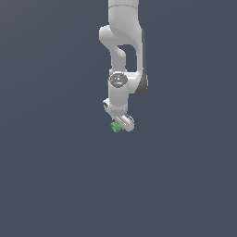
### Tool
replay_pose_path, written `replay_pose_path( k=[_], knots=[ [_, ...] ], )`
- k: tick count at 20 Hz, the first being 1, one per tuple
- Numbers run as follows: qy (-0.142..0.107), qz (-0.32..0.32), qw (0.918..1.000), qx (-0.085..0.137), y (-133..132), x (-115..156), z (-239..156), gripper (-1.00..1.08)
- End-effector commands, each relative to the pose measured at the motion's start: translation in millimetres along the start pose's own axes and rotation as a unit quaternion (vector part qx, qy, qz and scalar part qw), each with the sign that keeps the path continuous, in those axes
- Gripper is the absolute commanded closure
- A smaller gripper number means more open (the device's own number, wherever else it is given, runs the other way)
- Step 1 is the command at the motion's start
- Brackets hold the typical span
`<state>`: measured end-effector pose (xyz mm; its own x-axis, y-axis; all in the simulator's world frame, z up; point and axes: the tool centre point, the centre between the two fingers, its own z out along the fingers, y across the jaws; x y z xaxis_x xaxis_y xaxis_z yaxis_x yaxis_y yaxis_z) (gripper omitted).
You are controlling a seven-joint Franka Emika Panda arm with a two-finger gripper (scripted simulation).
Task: Pick up the object and move it to a goal position.
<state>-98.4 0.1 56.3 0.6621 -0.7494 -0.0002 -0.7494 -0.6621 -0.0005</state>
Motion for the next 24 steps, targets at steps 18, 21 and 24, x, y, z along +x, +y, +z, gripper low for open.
replay_pose_path(
  k=[18, 21, 24],
  knots=[
    [-0.001, 0.001, 1.0, 0.0, 58.4, 39.6, -128.8, 1.08],
    [0.0, 0.001, 1.0, 0.0, 72.1, 49.2, -159.2, 1.08],
    [0.0, 0.002, 1.0, 0.0, 85.3, 58.5, -189.0, 1.08]
  ],
)
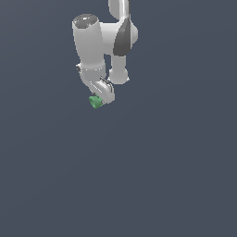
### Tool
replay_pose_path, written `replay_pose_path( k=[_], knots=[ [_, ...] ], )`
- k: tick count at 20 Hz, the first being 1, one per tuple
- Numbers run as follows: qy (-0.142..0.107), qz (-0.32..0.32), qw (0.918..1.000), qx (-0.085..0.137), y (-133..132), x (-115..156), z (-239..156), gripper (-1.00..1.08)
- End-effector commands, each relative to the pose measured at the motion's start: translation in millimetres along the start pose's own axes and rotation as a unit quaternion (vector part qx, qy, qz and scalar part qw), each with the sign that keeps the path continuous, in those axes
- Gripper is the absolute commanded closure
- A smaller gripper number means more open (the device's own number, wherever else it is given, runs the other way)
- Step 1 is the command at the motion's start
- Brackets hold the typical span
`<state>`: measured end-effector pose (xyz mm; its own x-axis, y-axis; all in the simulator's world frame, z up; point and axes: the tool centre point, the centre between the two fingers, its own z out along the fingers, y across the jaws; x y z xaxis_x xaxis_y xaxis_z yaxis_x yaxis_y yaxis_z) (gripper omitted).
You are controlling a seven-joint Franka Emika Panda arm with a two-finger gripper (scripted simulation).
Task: Pick up the object and move it to a goal position.
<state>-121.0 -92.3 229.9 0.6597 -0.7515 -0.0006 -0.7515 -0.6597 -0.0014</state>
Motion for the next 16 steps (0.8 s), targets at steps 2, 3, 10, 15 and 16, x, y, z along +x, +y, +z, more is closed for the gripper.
replay_pose_path(
  k=[2, 3, 10, 15, 16],
  knots=[
    [0.0, 0.0, 1.0, 0.0, 15.7, 10.5, -35.0, 1.08],
    [0.0, 0.0, 1.0, -0.001, 20.0, 13.7, -44.8, 1.08],
    [0.0, 0.0, 1.0, -0.001, 48.7, 36.1, -113.3, 1.08],
    [0.0, 0.0, 1.0, -0.001, 64.7, 50.0, -154.0, 1.08],
    [0.0, 0.0, 1.0, -0.001, 67.3, 52.5, -160.7, 1.08]
  ],
)
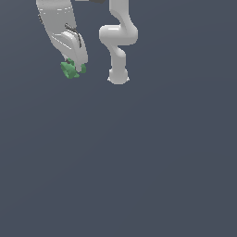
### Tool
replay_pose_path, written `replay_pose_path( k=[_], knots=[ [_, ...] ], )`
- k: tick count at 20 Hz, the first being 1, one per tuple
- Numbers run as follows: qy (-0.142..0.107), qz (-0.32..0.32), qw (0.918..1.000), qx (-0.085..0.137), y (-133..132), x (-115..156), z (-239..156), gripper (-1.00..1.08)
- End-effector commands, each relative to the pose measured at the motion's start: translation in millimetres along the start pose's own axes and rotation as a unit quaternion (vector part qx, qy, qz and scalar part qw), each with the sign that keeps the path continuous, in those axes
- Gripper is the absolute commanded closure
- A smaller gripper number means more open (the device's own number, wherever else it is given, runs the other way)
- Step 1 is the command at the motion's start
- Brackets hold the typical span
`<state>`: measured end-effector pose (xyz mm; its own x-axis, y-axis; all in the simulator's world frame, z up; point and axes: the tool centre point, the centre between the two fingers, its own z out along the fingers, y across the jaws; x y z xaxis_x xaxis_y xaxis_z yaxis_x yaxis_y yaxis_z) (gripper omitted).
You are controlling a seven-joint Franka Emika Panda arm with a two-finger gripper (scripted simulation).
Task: Pick up the object and move it to a goal position.
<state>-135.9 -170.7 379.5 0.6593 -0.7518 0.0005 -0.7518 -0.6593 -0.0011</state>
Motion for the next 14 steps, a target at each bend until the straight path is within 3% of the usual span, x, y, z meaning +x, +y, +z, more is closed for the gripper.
replay_pose_path(
  k=[1, 14],
  knots=[
    [0.0, -0.001, 1.0, 0.0, 6.6, 5.6, -17.2, 1.08],
    [0.0, -0.001, 1.0, -0.001, 19.0, 20.0, -52.9, 1.08]
  ],
)
